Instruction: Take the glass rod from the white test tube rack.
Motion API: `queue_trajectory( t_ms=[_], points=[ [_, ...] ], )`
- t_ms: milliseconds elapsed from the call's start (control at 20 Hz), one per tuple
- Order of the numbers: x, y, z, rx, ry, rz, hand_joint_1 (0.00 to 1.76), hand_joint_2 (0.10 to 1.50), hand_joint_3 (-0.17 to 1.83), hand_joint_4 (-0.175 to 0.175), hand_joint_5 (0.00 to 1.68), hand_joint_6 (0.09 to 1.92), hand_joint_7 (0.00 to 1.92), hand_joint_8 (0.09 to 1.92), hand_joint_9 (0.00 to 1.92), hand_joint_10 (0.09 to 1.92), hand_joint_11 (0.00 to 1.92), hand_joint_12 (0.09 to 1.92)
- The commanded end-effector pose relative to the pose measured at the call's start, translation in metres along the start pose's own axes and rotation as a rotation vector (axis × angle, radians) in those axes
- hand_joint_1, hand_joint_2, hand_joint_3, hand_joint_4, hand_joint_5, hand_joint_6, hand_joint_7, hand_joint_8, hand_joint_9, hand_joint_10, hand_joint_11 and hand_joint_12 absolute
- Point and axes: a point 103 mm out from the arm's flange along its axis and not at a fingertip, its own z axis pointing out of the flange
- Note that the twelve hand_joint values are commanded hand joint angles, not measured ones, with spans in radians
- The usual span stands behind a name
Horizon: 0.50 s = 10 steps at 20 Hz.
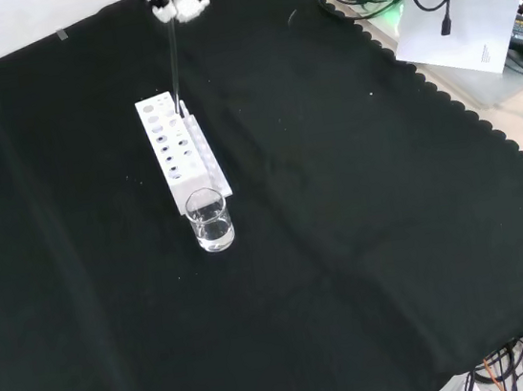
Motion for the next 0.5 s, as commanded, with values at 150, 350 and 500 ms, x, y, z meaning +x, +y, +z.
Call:
queue_trajectory(
  t_ms=[150, 350, 500],
  points=[
    [0.0083, -0.0174, -0.0213, -0.028, 0.011, -0.031, 1.33, 0.50, 0.96, -0.175, 1.35, 0.45, 1.30, 1.02, 1.66, 0.65, 1.77, 0.33],
    [0.0098, -0.0203, -0.0257, -0.038, 0.017, -0.048, 1.33, 0.49, 0.96, -0.175, 1.35, 0.45, 1.30, 1.02, 1.66, 0.65, 1.78, 0.32],
    [0.0111, -0.0210, -0.0242, -0.033, 0.014, -0.055, 1.33, 0.49, 0.96, -0.175, 1.35, 0.45, 1.30, 1.02, 1.66, 0.65, 1.78, 0.32]
  ],
)
